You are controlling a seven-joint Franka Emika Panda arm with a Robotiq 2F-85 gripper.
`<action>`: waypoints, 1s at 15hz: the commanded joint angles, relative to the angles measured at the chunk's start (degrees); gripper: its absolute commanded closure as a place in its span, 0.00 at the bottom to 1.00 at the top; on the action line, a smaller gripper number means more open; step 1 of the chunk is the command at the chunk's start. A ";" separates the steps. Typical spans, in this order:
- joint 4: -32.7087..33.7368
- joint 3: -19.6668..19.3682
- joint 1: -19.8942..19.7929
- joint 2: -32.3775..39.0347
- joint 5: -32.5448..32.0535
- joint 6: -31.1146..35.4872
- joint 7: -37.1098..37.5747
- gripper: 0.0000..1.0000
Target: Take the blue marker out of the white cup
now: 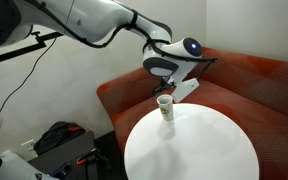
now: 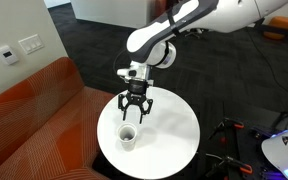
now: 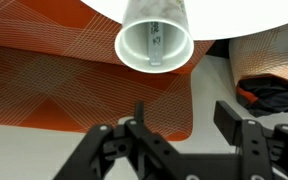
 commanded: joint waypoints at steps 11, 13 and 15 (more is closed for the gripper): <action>9.41 3.54 -0.80 8.29 -9.60 -0.13 2.51 0.33; 10.56 3.68 -0.68 9.27 -10.85 0.20 3.23 0.38; 11.42 4.06 -0.69 9.94 -12.17 0.41 4.43 0.43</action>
